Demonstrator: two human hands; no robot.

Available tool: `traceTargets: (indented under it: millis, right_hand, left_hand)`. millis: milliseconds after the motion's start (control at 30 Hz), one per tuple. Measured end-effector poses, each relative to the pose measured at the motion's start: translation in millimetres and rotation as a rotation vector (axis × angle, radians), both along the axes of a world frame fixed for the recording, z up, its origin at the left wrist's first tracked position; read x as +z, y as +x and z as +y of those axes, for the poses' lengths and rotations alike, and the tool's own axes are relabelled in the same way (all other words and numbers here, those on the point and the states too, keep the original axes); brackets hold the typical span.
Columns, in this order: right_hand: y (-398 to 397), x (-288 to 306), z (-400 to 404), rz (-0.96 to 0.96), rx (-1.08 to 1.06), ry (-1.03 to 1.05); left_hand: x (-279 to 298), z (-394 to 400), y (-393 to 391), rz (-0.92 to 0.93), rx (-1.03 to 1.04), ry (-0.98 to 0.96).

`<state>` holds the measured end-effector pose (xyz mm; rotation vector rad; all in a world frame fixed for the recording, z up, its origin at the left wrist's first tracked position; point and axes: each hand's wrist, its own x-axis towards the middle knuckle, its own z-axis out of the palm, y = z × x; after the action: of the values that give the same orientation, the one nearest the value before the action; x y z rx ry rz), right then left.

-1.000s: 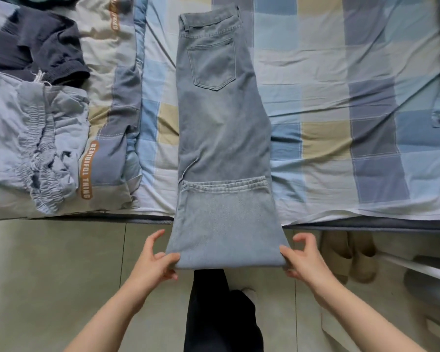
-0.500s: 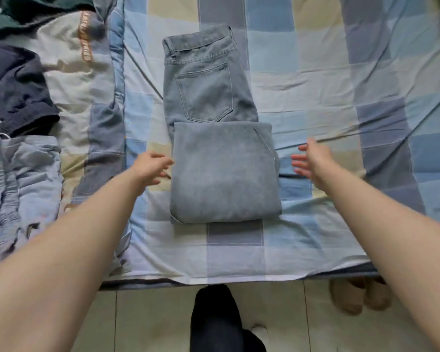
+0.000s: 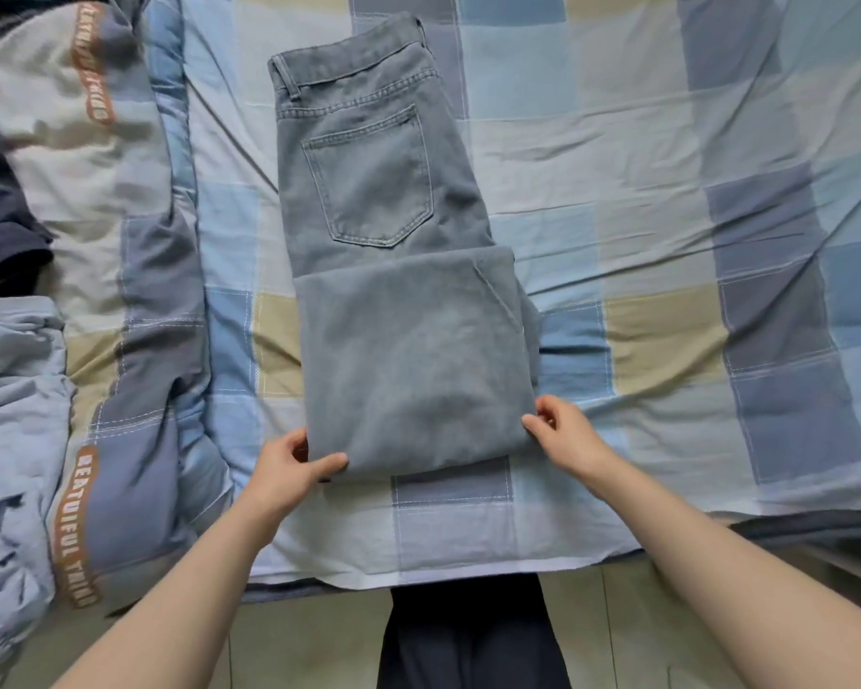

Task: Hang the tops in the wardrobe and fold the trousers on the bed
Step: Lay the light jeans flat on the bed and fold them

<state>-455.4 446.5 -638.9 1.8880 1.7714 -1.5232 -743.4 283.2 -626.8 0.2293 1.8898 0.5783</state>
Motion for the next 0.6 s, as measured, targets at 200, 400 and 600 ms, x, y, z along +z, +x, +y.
traceTargets:
  millis: [200,400,600]
  right_hand:
    - [9.4,-5.7,27.7,-0.006,-0.112,-0.093]
    - [-0.3,-20.6,105.5,0.003,-0.172,-0.041]
    - [-28.5,-29.7,136.9,0.077,-0.023,0.031]
  left_hand:
    - [22.8,66.4,8.4,0.451,-0.128,-0.177]
    - [26.2,206.5,31.9,0.651,-0.507,0.245]
    - [8.6,262.9,55.6,0.527,-0.877,-0.008]
